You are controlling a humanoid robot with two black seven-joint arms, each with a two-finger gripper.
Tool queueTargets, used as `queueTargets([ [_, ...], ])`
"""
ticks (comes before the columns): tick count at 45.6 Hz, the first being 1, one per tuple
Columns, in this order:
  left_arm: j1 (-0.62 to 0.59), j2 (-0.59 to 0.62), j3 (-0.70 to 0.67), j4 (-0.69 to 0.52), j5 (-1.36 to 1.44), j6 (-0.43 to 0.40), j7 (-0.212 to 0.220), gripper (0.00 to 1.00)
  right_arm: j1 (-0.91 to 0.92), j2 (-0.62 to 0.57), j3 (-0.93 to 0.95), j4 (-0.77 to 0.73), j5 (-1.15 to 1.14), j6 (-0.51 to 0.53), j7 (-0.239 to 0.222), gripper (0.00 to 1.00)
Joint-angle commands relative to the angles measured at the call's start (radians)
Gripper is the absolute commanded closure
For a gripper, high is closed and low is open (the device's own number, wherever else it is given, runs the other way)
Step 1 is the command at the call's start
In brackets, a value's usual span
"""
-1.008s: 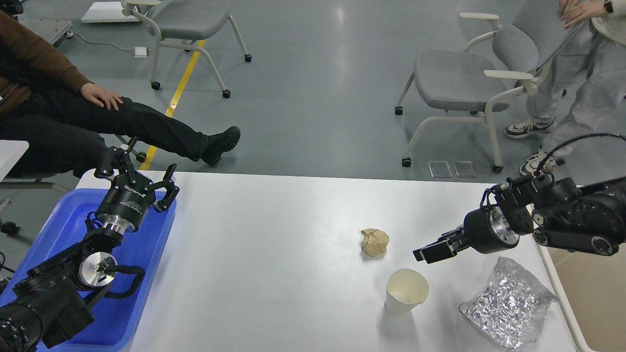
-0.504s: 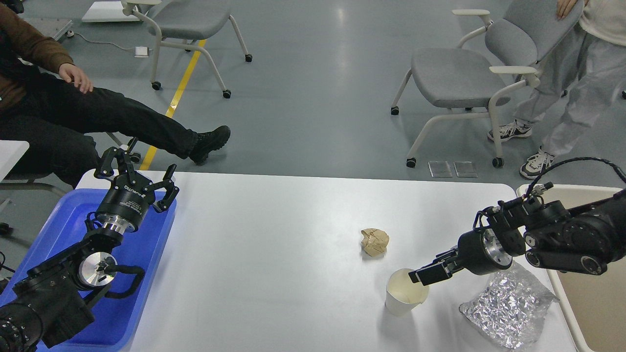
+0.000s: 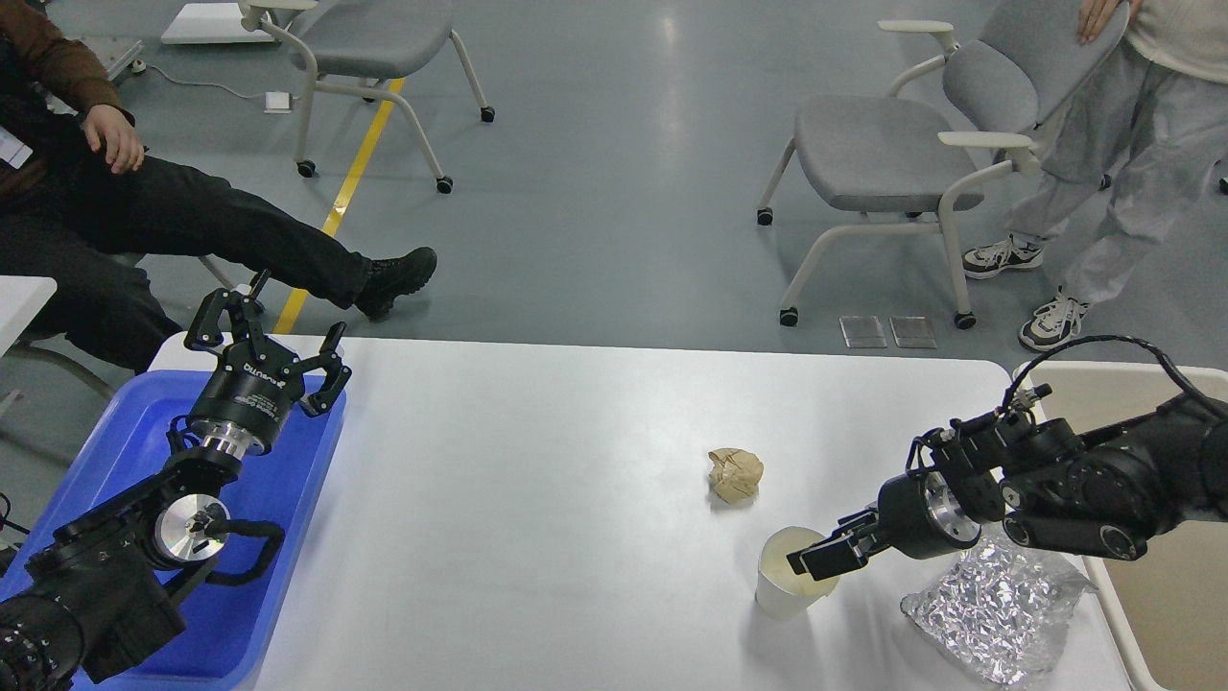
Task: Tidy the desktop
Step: 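Lower the right gripper onto the white paper cup and close it, then lift the held cup with the right gripper and carry it toward the bin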
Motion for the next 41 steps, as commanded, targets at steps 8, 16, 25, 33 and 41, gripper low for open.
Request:
queueTargets([
  [8,0.000,0.000,0.000,0.000,0.000,-0.001,-0.001,0.02,-0.041,0.011,-0.010,-0.056,-0.002,-0.035,0.034,0.56],
  [16,0.000,0.000,0.000,0.000,0.000,-0.001,0.001,0.02,-0.040,0.006,-0.012,-0.066,0.000,-0.034,0.048,0.91],
  [25,0.000,0.000,0.000,0.000,0.000,0.000,0.001,0.02,-0.029,0.003,-0.012,-0.066,0.000,-0.034,0.087,1.00],
  [33,0.000,0.000,0.000,0.000,0.000,0.000,-0.001,0.02,-0.024,-0.002,-0.003,-0.066,0.003,-0.035,0.138,1.00],
  [41,0.000,0.000,0.000,0.000,0.000,0.000,0.001,0.02,-0.015,-0.028,0.030,-0.059,0.017,-0.035,0.170,1.00],
])
